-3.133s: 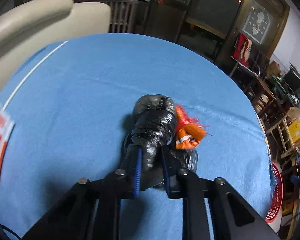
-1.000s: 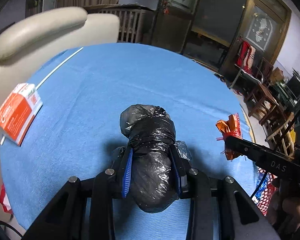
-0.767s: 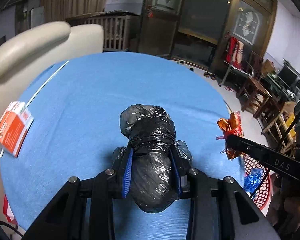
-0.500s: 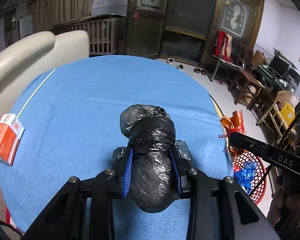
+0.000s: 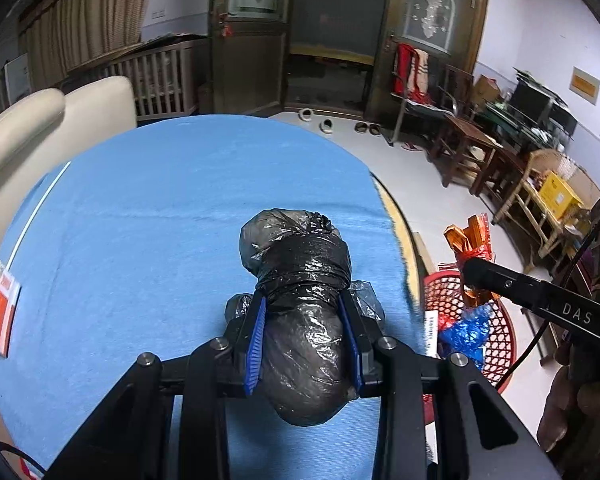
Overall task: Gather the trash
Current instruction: 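Carry the black bag and orange bag over the red wastebasket with both tools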
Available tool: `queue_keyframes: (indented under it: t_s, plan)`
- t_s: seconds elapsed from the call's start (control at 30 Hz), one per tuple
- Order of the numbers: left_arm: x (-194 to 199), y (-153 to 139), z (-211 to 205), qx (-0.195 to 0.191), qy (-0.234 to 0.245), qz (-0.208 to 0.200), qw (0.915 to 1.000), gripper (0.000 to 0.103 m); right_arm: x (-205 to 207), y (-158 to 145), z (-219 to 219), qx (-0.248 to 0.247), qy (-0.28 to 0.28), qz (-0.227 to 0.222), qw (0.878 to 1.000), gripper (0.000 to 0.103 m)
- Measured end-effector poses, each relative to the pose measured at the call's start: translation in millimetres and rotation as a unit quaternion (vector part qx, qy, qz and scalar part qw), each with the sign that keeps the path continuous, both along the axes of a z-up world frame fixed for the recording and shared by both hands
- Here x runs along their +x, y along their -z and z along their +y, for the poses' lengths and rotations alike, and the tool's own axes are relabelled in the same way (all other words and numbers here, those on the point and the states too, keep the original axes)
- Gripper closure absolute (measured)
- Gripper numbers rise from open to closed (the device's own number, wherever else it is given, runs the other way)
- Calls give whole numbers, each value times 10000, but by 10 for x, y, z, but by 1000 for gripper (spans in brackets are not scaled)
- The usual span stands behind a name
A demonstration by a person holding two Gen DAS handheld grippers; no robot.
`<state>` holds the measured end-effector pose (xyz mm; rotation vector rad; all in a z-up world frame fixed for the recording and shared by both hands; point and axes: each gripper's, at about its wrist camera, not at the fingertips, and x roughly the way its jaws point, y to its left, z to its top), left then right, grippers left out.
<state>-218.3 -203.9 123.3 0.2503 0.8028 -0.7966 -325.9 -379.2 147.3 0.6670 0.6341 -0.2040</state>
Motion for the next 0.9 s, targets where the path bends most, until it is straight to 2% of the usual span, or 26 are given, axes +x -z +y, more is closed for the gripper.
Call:
queue_keyframes:
  t_s: [0.4, 0.9]
  plan:
    - [-258, -47, -347, 8, 586, 14, 9983, 67, -544, 1, -330, 43, 626, 53, 9980, 75]
    - [-537, -85, -678, 5, 1091, 95, 9940, 67, -1004, -18, -538, 31, 1140, 115, 9934, 75]
